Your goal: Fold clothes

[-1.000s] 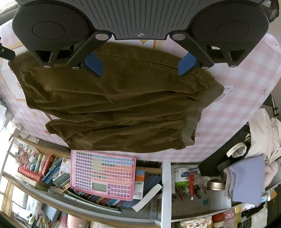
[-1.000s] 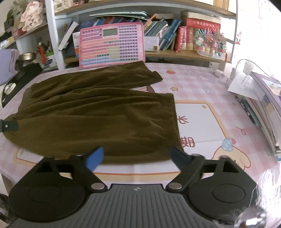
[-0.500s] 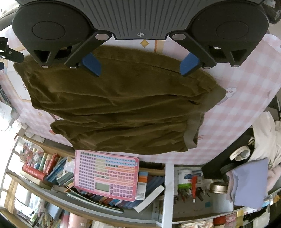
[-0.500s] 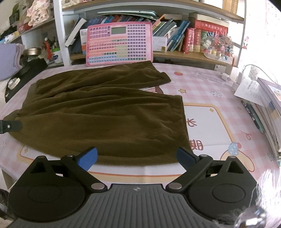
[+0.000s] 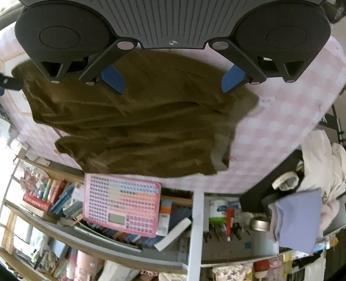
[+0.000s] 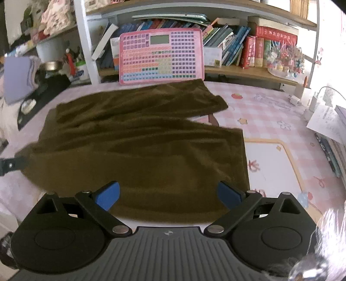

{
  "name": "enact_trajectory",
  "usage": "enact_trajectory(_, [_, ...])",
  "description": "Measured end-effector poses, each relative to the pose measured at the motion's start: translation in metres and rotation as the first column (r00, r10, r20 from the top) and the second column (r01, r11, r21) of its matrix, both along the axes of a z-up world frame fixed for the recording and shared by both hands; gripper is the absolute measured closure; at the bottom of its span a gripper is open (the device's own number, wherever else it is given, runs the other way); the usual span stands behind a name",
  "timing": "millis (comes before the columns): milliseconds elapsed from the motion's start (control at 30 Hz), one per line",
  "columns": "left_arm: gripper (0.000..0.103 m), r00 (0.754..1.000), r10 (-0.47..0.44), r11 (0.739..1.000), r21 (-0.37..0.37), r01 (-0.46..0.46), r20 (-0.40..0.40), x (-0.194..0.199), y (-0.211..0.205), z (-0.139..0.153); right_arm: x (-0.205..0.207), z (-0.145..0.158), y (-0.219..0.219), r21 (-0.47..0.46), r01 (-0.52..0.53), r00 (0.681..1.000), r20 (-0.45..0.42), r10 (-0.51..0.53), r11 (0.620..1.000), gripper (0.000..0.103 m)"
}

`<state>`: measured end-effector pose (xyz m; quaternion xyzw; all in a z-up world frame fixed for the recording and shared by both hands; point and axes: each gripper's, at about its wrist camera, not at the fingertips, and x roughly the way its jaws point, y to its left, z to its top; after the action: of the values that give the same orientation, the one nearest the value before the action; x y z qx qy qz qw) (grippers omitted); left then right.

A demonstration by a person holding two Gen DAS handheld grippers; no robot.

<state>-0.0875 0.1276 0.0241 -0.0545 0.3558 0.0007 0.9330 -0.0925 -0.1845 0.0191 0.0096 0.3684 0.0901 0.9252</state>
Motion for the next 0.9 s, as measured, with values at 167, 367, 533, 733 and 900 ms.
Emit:
enact_trajectory(167, [0.005,0.999,0.040,0.999,0.008,-0.041,0.012,0.013,0.011,0.007,0.025,0.014,-0.011,-0.032,-0.022,0.999,0.034,0.023,0.999,0.005])
enact_trajectory(367, [0.005,0.999,0.044,0.999,0.024,-0.044,0.002,0.037,0.005,0.004,0.057,0.019,-0.031,-0.048,-0.058,0.997,0.045,0.060,0.997,0.004])
enact_trajectory(533, [0.005,1.000,0.001,1.000,0.029,-0.001,0.008,0.065,-0.008,0.006,0.099,0.016,-0.048,-0.065,-0.118,0.992,0.031,0.120,0.991,0.004])
enact_trajectory(733, [0.005,1.000,-0.005,0.994,0.109,0.003,0.015,0.117,-0.020,0.012,0.172,0.024,-0.070,-0.105,-0.195,0.979,0.046,0.200,0.975,0.004])
enact_trajectory(900, [0.005,1.000,-0.015,0.990,0.141,0.012,0.016,0.156,-0.023,0.014,0.236,0.031,-0.081,-0.123,-0.253,0.963,0.059,0.261,0.960,0.004])
